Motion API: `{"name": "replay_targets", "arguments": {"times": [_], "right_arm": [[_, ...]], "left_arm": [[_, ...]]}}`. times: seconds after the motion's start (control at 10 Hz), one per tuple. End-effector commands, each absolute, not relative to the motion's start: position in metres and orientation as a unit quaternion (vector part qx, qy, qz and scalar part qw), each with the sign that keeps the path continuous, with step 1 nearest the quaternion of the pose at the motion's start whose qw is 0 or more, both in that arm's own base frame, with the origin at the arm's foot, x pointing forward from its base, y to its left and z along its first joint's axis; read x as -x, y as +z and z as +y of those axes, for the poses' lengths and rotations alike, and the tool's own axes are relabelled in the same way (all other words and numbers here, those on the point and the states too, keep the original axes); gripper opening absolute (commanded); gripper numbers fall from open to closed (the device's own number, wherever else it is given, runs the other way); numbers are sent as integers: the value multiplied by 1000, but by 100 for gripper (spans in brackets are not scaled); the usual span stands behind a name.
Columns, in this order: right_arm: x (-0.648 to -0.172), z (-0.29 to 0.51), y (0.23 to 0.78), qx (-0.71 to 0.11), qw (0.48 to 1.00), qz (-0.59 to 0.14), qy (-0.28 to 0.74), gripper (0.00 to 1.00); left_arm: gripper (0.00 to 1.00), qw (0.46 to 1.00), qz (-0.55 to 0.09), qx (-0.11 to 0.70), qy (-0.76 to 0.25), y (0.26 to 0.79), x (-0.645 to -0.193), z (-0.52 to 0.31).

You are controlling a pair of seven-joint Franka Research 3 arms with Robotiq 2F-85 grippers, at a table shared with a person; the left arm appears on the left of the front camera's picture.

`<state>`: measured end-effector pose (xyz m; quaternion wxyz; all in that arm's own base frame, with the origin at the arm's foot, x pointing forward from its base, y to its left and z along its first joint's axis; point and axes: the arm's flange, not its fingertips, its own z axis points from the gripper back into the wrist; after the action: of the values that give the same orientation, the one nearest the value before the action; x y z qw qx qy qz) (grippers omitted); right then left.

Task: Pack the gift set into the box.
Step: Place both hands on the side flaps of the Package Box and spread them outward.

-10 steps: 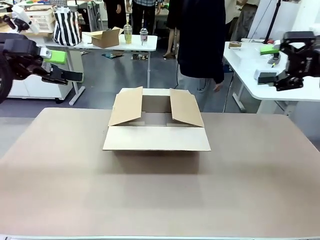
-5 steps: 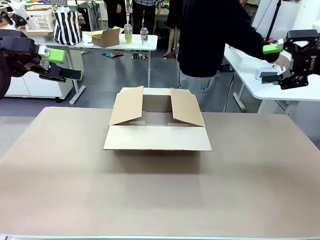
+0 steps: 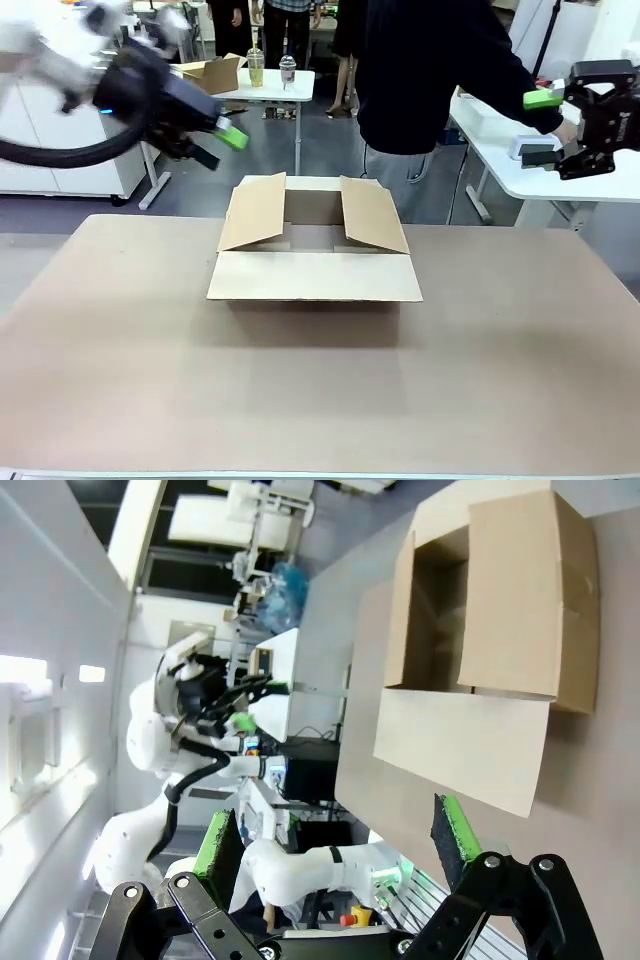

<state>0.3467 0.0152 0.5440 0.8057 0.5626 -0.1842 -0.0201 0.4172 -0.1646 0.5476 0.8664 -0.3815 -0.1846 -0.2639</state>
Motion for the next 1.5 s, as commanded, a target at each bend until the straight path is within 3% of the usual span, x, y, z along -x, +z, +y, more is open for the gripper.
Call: {"name": "replay_targets", "arguments": {"times": [0.0,0.4,0.9,1.0,1.1,1.3,1.4], "right_arm": [[-349,15,544,-562,805,-191,-7,100],[-349,15,544,-562,805,-191,-7,100],[-349,15,544,-562,805,-191,-7,100],[-349,15,544,-562,805,-191,-7,100],[-349,15,544,-562,805,-191,-7,100],[-349,15,544,-562,805,-191,-7,100],[-349,15,544,-562,805,-191,-7,100]], "left_arm": [[100,927,-39,276,-253,540,-469,-199],[100,954,6,131,-269,513,-510,-285],[100,966,-65,-48,-246,461,-577,-323],[100,951,-37,81,-295,462,-577,-322],[100,965,-48,-4,-257,460,-569,-317],[100,962,-50,10,-269,452,-579,-323],[100,983,-90,-38,-157,454,-570,-320]]}}
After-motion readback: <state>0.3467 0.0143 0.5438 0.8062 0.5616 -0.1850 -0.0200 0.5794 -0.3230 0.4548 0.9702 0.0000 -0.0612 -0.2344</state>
